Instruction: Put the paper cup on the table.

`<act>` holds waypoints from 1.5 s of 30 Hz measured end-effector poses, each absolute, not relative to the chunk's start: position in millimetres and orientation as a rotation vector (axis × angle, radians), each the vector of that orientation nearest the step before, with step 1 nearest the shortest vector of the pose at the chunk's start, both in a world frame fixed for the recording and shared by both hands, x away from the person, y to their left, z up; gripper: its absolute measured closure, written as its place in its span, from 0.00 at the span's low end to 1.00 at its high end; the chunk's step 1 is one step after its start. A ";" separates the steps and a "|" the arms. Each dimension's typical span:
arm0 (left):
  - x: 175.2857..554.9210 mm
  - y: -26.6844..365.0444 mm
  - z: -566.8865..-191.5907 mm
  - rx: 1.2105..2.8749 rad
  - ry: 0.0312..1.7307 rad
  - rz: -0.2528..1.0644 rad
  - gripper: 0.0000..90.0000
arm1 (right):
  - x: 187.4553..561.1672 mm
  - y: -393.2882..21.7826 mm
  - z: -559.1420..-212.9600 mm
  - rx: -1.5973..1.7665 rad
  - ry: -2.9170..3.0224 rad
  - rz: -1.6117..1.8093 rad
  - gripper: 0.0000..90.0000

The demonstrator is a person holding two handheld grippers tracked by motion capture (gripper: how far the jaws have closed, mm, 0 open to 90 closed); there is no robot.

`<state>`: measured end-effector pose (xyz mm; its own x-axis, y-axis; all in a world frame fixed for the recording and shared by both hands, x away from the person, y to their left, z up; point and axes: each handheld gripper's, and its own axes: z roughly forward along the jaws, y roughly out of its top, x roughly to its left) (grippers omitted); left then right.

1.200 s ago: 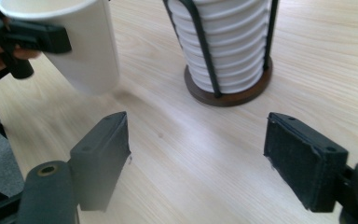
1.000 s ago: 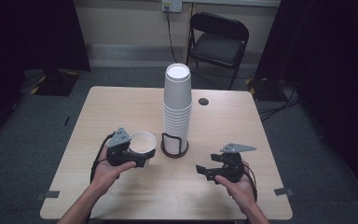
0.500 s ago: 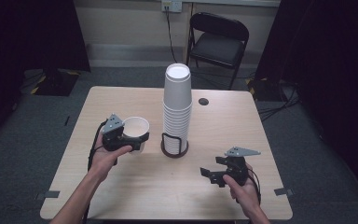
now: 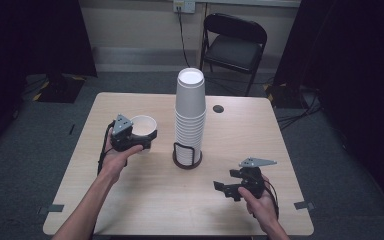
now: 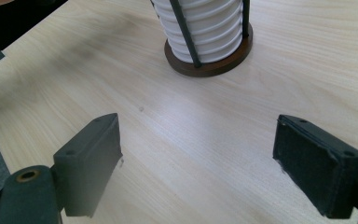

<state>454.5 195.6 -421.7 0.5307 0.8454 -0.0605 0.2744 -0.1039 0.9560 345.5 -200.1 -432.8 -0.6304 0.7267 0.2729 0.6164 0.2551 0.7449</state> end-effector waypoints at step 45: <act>479.5 186.0 -475.5 1.766 1.056 0.597 0.14 | 346.5 -196.9 -436.5 1.277 2.376 1.314 0.16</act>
<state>479.5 186.0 -475.5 0.5059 0.8605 -0.0603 0.3913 -0.1666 0.9051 346.5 -196.9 -436.5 -0.6298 0.7321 0.2598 0.6091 0.2578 0.7500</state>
